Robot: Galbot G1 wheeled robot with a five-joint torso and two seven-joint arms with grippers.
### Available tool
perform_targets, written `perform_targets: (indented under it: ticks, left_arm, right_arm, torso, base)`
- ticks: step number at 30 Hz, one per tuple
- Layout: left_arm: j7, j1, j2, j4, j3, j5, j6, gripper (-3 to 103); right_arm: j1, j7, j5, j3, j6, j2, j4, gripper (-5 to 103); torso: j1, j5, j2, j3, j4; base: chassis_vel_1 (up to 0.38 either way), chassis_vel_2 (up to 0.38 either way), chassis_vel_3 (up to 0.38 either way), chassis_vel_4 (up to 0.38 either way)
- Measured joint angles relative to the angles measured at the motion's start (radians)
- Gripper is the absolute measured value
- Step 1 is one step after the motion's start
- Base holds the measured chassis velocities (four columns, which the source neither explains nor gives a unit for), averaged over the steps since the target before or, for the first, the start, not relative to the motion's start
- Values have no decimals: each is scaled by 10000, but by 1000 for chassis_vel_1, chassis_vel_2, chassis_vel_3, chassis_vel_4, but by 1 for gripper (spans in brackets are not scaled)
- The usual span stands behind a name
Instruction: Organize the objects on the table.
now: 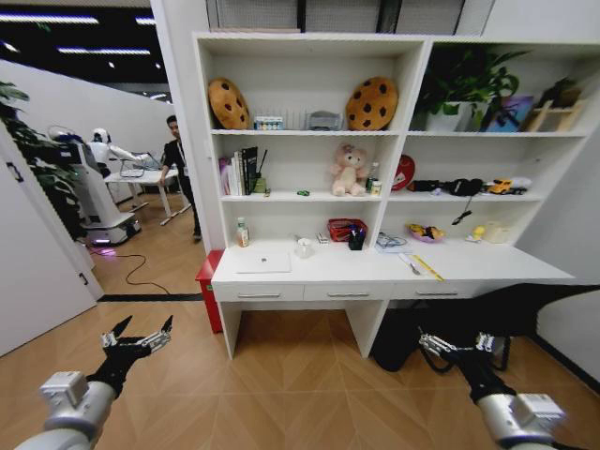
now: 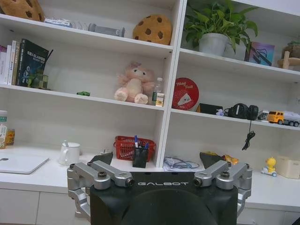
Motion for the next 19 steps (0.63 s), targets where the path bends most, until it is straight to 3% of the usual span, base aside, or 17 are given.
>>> perform_targets:
  ticks: [19]
  left_arm:
    - [-6, 2, 0, 2, -2, 0, 0, 100]
  right_arm:
    - [0, -2, 0, -1, 0, 0, 0, 100]
  torso:
    - [-3, 9, 1, -1, -1]
  base:
    - [-1, 13, 8, -13]
